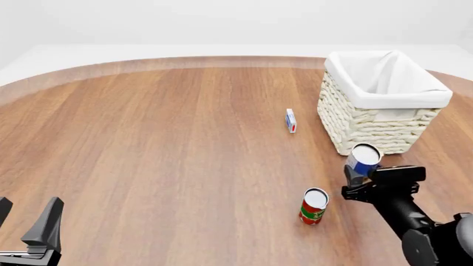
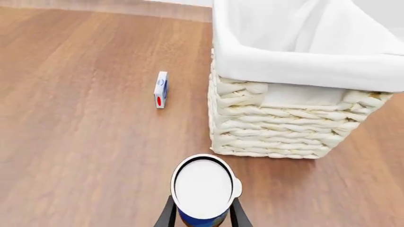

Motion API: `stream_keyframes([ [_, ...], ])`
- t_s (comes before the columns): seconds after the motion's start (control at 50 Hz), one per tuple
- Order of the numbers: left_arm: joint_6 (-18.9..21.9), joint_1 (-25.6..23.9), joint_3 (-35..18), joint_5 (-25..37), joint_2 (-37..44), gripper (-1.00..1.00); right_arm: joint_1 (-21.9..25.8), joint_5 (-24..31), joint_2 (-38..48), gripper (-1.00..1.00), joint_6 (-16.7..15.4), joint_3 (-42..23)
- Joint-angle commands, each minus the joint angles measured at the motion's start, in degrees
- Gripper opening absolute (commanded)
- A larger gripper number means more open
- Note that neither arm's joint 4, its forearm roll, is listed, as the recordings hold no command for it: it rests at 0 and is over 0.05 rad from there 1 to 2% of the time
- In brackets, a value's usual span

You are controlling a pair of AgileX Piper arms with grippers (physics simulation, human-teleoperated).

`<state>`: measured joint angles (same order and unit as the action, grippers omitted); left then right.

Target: Pick up the alphabet soup and the cream cheese box, and put them in the basket.

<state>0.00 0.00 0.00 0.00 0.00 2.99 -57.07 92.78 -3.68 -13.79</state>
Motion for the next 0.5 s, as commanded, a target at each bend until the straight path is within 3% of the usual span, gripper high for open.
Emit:
stream_keyframes([
  [0.02, 0.0, 0.0, 0.0, 0.0, 0.0, 1.00, 0.4, 2.0, -4.8, -1.00, 0.5, 0.7],
  [0.5, 0.0, 0.0, 0.0, 0.0, 0.0, 1.00, 0.6, 14.0, -18.9, -1.00, -1.7, -0.8],
])
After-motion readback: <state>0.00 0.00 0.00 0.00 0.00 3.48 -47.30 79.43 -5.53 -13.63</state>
